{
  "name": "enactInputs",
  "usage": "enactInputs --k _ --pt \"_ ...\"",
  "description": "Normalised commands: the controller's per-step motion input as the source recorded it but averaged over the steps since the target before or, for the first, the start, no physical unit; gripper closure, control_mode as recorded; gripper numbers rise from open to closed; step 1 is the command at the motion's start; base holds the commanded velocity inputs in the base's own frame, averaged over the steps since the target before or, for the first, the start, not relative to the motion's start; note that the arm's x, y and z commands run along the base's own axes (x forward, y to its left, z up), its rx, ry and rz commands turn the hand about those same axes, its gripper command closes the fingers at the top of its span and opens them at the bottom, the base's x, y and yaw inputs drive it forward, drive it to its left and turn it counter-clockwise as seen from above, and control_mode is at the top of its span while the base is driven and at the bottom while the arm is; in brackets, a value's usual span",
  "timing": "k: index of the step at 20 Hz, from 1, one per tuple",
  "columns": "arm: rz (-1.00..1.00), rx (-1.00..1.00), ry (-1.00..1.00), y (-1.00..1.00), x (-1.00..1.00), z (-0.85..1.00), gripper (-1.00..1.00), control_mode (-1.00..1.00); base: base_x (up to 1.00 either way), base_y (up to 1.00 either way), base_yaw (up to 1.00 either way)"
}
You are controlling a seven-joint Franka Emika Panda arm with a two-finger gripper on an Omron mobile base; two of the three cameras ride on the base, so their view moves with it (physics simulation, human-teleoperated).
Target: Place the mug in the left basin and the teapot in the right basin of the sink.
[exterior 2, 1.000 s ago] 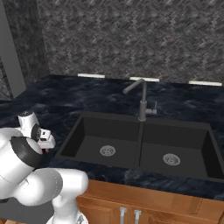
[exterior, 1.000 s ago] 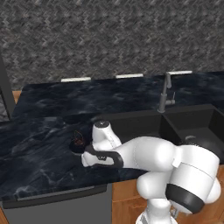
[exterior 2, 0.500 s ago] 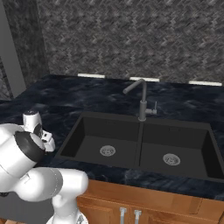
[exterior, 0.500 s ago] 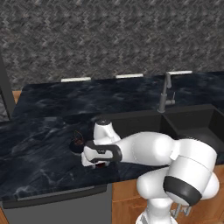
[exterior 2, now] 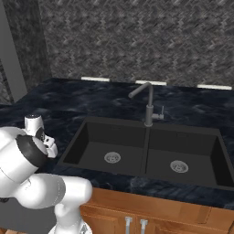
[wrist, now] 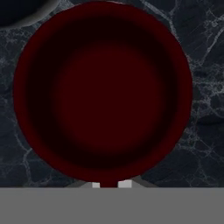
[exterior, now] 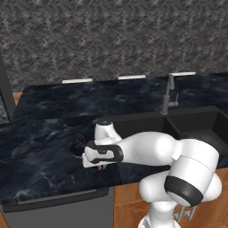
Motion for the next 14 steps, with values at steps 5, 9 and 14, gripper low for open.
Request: enactInputs --k 5,9,14 --pt "0.0 0.0 0.0 -0.02 -0.01 -0.02 1.0 -1.0 0.0 0.0 0.0" --pt "0.0 0.0 -0.03 -0.16 -0.15 0.1 1.0 -1.0 0.0 0.0 0.0" --pt "0.0 0.0 -0.08 -0.3 -0.27 0.26 1.0 -1.0 0.0 0.0 0.0"
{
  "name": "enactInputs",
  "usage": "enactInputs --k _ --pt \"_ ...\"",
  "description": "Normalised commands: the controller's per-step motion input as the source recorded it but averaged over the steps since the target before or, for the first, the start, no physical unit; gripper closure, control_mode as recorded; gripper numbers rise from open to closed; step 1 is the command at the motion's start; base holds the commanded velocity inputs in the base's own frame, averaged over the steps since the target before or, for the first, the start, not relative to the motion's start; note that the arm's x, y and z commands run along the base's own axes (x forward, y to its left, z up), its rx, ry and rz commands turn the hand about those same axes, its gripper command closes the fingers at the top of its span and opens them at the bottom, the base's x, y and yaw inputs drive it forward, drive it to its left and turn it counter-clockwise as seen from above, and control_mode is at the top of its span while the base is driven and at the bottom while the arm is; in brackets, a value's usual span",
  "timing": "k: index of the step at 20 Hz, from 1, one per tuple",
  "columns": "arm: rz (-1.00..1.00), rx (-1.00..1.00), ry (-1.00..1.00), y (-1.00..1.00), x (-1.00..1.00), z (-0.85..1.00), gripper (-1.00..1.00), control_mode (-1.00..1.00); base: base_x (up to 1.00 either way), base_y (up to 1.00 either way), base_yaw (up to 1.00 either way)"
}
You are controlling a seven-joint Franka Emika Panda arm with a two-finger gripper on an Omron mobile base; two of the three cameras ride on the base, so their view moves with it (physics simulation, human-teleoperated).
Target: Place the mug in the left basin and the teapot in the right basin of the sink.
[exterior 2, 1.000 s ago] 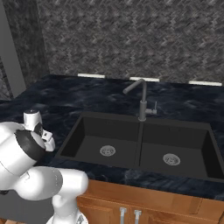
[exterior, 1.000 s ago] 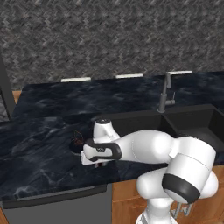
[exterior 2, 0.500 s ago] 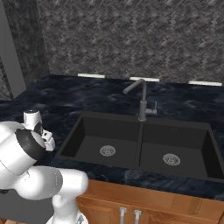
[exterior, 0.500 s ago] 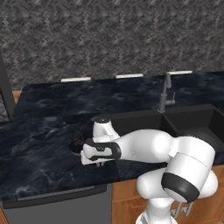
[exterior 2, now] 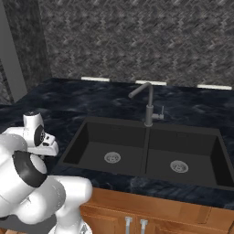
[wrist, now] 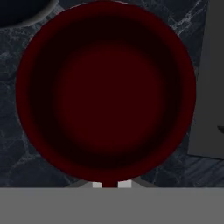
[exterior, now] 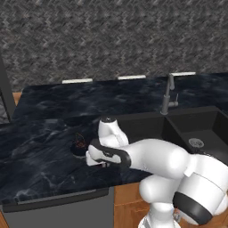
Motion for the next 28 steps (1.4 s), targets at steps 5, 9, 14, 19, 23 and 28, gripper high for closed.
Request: enactInputs --k 5,9,14,19,23,28 --pt "0.0 0.0 -0.04 -0.34 -0.19 0.26 1.0 -1.0 0.0 0.0 0.0" --pt "0.0 0.0 -0.06 -0.39 -0.15 0.26 1.0 -1.0 0.0 0.0 0.0" --pt "-0.01 0.0 -0.06 -0.42 -0.08 0.28 1.0 -1.0 0.0 0.0 0.0" --pt "0.0 0.0 -0.07 -0.41 -0.01 0.19 1.0 -1.0 0.0 0.0 0.0" --pt "0.0 0.0 0.0 -0.4 0.01 0.2 1.0 -1.0 0.0 0.0 0.0" --pt "0.0 0.01 0.0 -0.35 0.08 0.19 1.0 -1.0 0.0 0.0 0.0"
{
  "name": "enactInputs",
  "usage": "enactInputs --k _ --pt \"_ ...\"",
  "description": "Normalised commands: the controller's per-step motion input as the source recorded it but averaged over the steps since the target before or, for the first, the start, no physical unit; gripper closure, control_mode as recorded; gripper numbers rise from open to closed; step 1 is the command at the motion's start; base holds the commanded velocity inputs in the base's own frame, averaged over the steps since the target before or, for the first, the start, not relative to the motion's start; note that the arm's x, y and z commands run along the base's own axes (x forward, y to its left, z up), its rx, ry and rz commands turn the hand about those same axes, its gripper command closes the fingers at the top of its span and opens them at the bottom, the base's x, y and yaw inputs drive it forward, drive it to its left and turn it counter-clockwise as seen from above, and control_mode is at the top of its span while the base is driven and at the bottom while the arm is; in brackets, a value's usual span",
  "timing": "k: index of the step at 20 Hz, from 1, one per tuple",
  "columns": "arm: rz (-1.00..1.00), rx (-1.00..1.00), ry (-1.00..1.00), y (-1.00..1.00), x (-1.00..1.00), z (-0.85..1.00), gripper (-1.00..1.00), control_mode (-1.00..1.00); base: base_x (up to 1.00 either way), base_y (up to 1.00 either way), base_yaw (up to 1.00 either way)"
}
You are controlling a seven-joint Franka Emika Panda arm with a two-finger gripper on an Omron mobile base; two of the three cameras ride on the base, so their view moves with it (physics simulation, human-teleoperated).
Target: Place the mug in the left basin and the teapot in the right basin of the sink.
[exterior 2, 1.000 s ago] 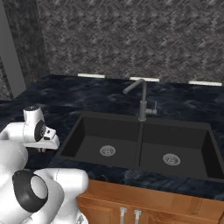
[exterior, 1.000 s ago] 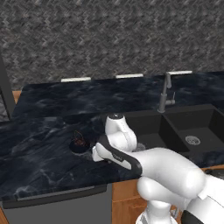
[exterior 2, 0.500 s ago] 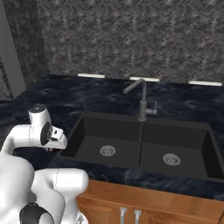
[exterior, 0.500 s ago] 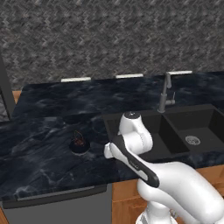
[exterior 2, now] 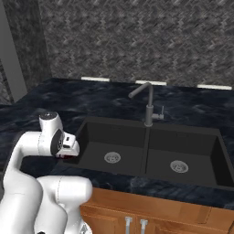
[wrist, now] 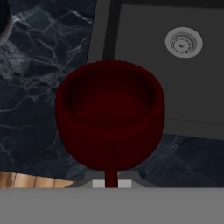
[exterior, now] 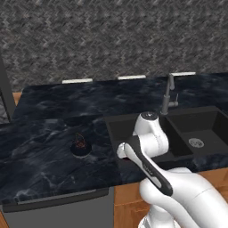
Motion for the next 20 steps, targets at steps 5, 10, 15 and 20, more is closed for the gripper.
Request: enactInputs --k 5,10,15,20 --pt "0.0 0.01 0.0 -0.36 0.12 0.15 1.0 -1.0 0.0 0.0 0.0" --pt "0.0 0.0 0.0 -0.28 0.2 0.1 1.0 -1.0 0.0 0.0 0.0" --pt "0.0 0.0 0.0 -0.24 0.34 0.01 1.0 -1.0 0.0 0.0 0.0" --pt "0.02 0.0 0.0 -0.2 0.39 0.0 1.0 -1.0 0.0 0.0 0.0"
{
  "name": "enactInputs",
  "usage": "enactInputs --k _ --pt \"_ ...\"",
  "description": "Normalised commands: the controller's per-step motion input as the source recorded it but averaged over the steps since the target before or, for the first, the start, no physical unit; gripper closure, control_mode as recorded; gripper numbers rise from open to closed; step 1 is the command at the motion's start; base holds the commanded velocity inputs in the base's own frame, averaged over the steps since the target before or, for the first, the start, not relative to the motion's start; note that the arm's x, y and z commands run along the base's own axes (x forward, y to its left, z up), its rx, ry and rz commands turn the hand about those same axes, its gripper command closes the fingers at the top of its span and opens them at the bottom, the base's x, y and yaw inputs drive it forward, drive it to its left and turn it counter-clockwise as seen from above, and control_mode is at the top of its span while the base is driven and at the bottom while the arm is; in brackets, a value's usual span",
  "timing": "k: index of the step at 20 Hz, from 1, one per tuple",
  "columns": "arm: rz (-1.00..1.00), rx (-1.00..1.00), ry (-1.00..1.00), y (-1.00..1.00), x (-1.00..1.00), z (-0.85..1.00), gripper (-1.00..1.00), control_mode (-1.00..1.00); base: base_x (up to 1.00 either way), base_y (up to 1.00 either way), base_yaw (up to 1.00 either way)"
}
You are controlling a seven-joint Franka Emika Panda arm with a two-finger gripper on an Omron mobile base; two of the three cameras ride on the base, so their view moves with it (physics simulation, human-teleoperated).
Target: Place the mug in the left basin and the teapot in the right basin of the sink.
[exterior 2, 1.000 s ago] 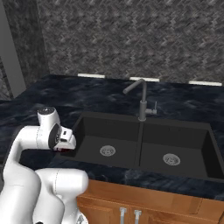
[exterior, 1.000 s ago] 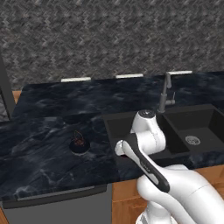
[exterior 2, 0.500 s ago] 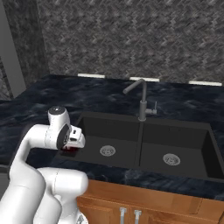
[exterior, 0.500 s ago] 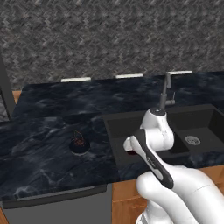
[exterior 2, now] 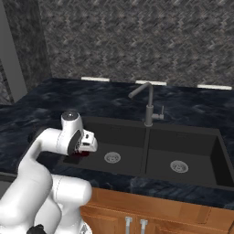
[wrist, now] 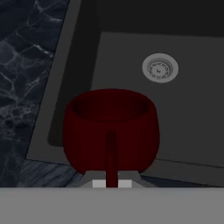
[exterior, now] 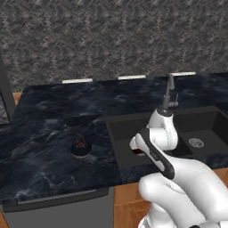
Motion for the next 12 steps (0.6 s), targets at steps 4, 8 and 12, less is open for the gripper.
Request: enactInputs --k 4,8,12 --pt "0.02 0.0 0.0 -0.2 0.39 0.0 1.0 -1.0 0.0 0.0 0.0" --pt "0.02 0.0 0.0 -0.16 0.36 -0.04 1.0 -1.0 0.0 0.0 0.0" --pt "0.03 0.0 0.0 -0.06 0.39 -0.14 1.0 -1.0 0.0 0.0 0.0"
